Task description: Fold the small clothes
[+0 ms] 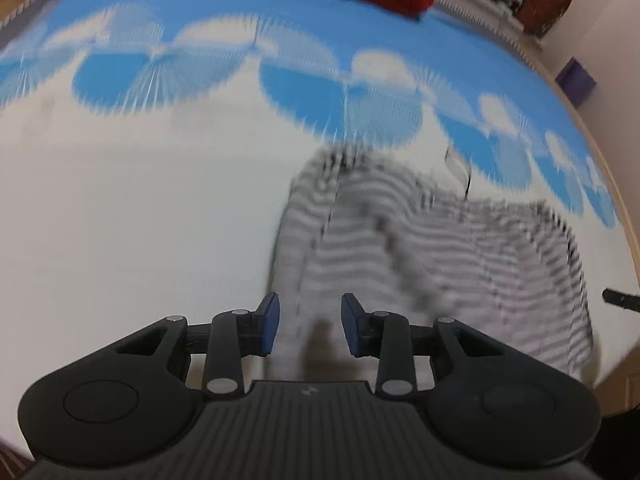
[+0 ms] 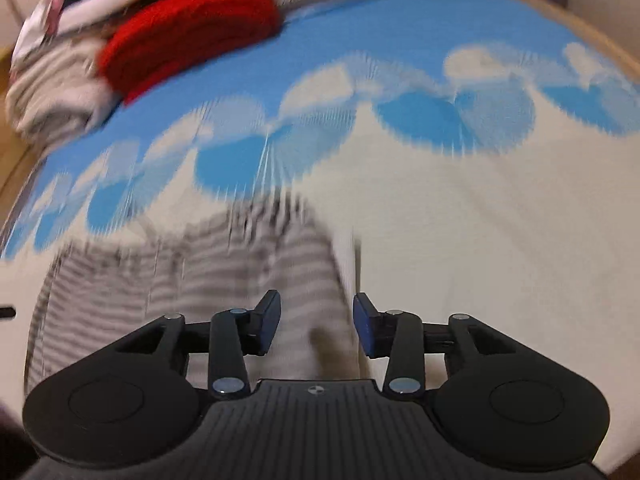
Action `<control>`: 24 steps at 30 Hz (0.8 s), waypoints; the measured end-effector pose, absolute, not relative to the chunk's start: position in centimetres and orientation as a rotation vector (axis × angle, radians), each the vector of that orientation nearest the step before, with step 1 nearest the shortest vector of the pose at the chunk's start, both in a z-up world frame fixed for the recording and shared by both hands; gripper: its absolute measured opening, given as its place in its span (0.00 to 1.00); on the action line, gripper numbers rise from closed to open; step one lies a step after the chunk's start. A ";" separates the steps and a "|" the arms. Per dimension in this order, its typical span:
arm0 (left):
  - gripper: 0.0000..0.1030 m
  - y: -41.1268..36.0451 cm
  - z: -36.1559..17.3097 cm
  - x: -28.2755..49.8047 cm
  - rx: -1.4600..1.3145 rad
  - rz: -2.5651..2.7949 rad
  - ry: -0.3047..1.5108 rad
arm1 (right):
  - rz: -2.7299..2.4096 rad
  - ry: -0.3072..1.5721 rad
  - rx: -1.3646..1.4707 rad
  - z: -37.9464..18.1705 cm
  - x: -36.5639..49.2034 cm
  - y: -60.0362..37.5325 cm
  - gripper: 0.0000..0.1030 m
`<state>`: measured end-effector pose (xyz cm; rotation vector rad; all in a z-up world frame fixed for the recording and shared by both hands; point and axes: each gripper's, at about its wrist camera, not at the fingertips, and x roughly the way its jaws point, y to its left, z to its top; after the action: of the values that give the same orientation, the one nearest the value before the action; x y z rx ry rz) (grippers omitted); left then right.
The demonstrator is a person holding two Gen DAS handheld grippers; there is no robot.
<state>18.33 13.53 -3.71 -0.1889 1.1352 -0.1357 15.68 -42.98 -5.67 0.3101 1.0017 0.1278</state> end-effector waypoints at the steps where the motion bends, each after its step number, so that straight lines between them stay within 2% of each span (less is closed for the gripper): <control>1: 0.39 13.9 -4.7 17.5 -0.207 -0.122 1.162 | 0.154 1.051 0.314 -6.7 14.8 -42.8 0.43; 4: 0.39 15.1 -6.8 16.5 -0.284 -0.098 1.224 | 0.189 1.168 0.291 -8.9 13.5 -42.1 0.43; 7: 0.41 15.7 -7.9 16.3 -0.327 -0.093 1.268 | 0.186 1.206 0.218 -9.7 12.7 -41.3 0.47; 11: 0.39 15.1 -8.9 16.5 -0.295 -0.132 1.317 | 0.171 1.218 0.235 -10.0 12.8 -41.1 0.47; 12: 0.36 14.8 -9.0 16.5 -0.277 -0.141 1.323 | 0.179 1.213 0.230 -9.9 12.8 -41.0 0.45; 13: 0.14 14.7 -9.1 16.4 -0.260 -0.150 1.325 | 0.193 1.204 0.223 -9.6 12.7 -40.9 0.29; 14: 0.00 14.8 -9.0 16.5 -0.254 -0.172 1.324 | 0.203 1.192 0.224 -9.4 12.7 -40.8 0.15; 16: 0.01 15.1 -7.9 16.1 -0.250 -0.190 1.254 | 0.219 1.122 0.266 -8.2 12.4 -41.7 0.11; 20: 0.01 19.0 -5.5 14.5 -0.388 -0.143 1.115 | 0.195 0.958 0.458 -5.4 10.5 -45.4 0.10; 24: 0.01 18.8 -8.4 14.5 -0.301 -0.104 1.284 | 0.158 1.132 0.332 -8.0 10.5 -44.5 0.10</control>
<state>14.49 18.85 -8.37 -0.3010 1.2843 -0.1037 10.50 -44.48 -8.04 0.3324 1.1319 0.1584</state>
